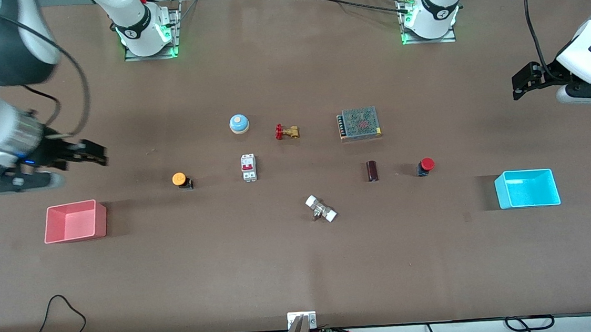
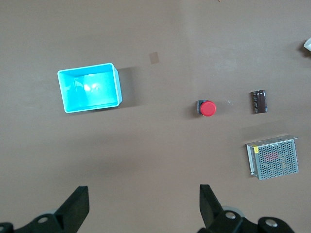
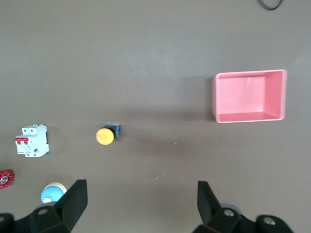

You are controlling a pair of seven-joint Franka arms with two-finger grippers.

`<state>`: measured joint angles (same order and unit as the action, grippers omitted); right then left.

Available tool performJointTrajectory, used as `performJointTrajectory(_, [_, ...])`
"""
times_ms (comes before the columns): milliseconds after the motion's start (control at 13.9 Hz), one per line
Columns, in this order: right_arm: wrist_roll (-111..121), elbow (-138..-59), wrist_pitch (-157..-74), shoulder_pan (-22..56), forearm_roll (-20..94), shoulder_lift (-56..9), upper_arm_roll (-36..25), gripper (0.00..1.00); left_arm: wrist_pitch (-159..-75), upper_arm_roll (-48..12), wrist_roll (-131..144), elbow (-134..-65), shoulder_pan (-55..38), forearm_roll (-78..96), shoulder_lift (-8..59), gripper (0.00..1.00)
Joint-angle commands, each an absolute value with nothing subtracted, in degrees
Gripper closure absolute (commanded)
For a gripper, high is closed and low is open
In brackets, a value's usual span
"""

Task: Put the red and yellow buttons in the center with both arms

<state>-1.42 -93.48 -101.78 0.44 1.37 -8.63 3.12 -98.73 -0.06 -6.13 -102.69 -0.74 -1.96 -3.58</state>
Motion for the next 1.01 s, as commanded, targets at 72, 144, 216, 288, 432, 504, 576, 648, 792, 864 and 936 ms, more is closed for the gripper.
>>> performJointTrajectory(72, [-0.5, -92.7, -100.4, -1.7, 1.8, -5.9, 3.3, 0.00, -97.6, -0.2, -7.6, -100.4, -0.5, -1.8, -3.0, 0.00])
performJointTrajectory(144, [-0.2, -93.0, -99.5, -2.0, 1.8, -5.0, 3.3, 0.00, -97.5, -0.3, -7.6, -100.2, -0.5, -1.8, -2.6, 0.00])
performJointTrajectory(216, [-0.2, -92.8, -95.8, -2.4, 2.4, -4.4, 3.3, 0.00, -97.5, -0.3, -7.5, -100.2, -0.5, -1.8, -2.6, 0.00])
performJointTrajectory(288, [-1.0, -92.8, -94.5, -2.4, 2.5, -4.0, 3.3, 0.00, -97.5, -0.3, -7.5, -100.0, -0.6, -1.8, -2.5, 0.00])
performJointTrajectory(432, [-0.8, -92.8, -94.9, -2.0, 2.5, -4.2, 3.3, 0.00, -97.5, -0.3, -7.5, -100.1, -0.6, -1.8, -2.5, 0.00])
performJointTrajectory(504, [-0.7, -92.7, -94.9, -1.9, 2.4, -4.2, 3.3, 0.00, -97.5, -0.3, -7.5, -100.1, -0.6, -1.8, -2.5, 0.00])
performJointTrajectory(576, [-0.9, -92.7, -95.0, -1.9, 2.3, -4.2, 3.3, 0.00, -97.5, -0.3, -7.4, -100.1, -0.6, -1.8, -2.5, 0.00])
performJointTrajectory(648, [-1.0, -92.7, -95.0, -1.8, 1.9, -4.3, 3.4, 0.00, -97.6, -0.3, -7.4, -100.0, -0.6, -1.8, -2.5, 0.00])
performJointTrajectory(792, [-1.0, -92.8, -94.9, -1.4, 1.9, -4.3, 3.4, 0.00, -97.5, -0.3, -7.3, -100.0, -0.6, -1.8, -2.5, 0.00])
performJointTrajectory(864, [-1.0, -92.7, -94.7, -1.4, 2.1, -4.3, 3.4, 0.00, -97.3, -0.3, -7.2, -100.0, -0.6, -1.8, -2.5, 0.00])
performJointTrajectory(936, [-0.6, -92.6, -94.7, -1.6, 2.3, -4.4, 3.3, 0.00, -97.4, -0.3, -7.0, -100.0, -0.6, -1.8, -2.5, 0.00])
